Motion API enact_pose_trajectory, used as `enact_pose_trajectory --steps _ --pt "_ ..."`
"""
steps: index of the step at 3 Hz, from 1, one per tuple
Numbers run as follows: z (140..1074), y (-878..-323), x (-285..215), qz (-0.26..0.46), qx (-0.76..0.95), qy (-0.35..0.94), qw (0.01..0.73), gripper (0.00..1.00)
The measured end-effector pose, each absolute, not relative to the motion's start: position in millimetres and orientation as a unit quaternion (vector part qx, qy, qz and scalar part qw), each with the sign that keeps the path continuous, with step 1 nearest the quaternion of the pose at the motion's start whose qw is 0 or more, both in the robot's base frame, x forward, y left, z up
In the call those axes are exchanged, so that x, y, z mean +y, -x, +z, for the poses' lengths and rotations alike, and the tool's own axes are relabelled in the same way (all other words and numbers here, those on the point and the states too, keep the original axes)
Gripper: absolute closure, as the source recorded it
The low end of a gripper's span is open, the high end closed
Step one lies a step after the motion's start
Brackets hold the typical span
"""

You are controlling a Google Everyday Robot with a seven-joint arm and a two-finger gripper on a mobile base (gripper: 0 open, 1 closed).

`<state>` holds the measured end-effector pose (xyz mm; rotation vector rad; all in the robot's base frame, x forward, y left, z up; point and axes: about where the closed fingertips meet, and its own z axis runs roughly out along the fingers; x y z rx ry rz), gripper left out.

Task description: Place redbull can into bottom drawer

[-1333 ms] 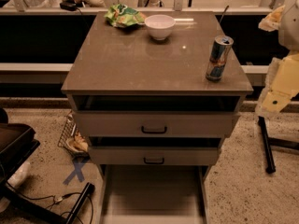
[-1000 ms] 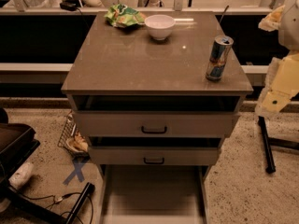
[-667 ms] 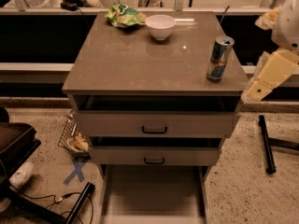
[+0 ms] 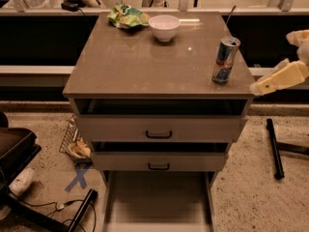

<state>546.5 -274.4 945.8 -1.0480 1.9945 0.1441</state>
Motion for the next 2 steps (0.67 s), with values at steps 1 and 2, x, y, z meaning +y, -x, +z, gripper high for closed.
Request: enact_pose_trajectory --steps 1,2 --pt "937.6 -590.7 -297.8 0.116 0.771 0.321 0.538 0.0" --pt "928.5 -605.9 -305.5 0.154 0.751 0.271 0.583 0.0"
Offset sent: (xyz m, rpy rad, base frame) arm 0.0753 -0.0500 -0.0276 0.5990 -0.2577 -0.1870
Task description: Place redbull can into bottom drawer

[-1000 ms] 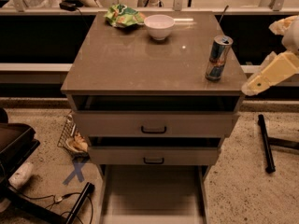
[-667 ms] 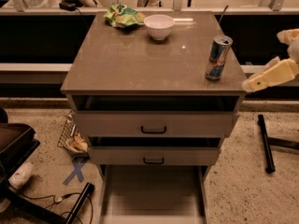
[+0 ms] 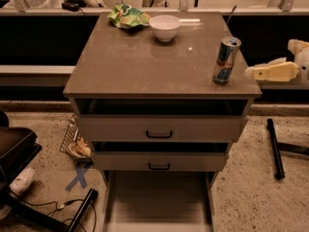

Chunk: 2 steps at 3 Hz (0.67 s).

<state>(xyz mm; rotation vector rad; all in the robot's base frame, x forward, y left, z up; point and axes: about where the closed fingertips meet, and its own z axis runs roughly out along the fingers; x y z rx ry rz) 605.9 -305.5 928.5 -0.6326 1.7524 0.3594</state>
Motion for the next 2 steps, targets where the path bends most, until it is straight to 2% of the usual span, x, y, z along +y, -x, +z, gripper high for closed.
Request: enact_pose_trajectory --steps 2 --pt "902.0 -611.9 -282.5 0.186 0.753 0.291 0.559 0.0"
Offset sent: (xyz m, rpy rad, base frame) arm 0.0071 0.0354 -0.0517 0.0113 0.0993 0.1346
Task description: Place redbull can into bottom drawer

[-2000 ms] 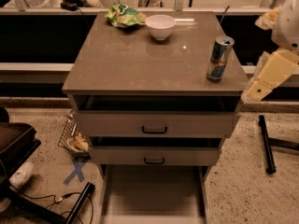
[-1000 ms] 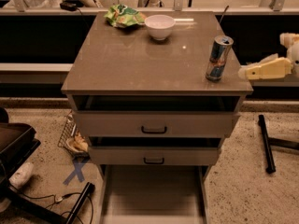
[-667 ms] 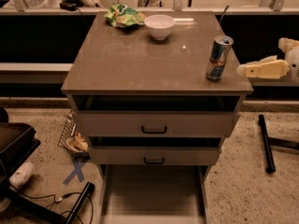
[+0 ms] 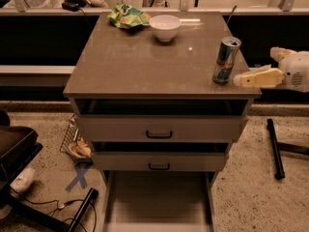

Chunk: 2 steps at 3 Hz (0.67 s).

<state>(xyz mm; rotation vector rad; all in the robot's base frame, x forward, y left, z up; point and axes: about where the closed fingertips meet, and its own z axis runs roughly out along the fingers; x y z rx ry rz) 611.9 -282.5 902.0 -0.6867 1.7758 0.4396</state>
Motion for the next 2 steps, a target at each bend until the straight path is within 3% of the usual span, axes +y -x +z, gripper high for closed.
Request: enact_pose_trajectory --steps 2 --pt "860.1 -640.0 -244.9 0.265 0.721 0.324 0.552 0.0"
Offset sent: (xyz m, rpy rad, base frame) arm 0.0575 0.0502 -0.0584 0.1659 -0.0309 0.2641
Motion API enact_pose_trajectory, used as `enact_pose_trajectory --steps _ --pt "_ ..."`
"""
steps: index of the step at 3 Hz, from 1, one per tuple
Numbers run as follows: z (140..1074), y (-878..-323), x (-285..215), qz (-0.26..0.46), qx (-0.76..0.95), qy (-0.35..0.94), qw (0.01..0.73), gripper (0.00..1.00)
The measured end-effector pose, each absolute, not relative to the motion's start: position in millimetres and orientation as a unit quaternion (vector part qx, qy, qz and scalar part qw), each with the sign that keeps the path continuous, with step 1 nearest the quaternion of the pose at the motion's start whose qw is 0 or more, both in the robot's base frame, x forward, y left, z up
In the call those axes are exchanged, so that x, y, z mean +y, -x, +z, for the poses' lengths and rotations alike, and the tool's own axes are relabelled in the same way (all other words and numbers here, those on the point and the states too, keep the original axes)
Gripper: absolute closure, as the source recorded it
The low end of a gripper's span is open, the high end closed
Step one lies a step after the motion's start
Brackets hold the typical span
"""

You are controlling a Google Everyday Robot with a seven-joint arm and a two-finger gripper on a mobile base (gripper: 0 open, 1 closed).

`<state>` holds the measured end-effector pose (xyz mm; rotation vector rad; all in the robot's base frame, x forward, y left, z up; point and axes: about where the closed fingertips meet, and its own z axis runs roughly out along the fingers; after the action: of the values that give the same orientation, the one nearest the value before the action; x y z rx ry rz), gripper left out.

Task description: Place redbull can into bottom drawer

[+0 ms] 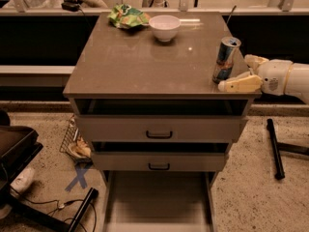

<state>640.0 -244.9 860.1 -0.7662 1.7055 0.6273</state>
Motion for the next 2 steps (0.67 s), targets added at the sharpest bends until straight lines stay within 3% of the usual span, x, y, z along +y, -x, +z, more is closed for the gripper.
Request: enact_pose_trajectory --steps 2 --pt "851.3 -682.7 -215.3 0.314 0.677 0.355 0.563 0.41"
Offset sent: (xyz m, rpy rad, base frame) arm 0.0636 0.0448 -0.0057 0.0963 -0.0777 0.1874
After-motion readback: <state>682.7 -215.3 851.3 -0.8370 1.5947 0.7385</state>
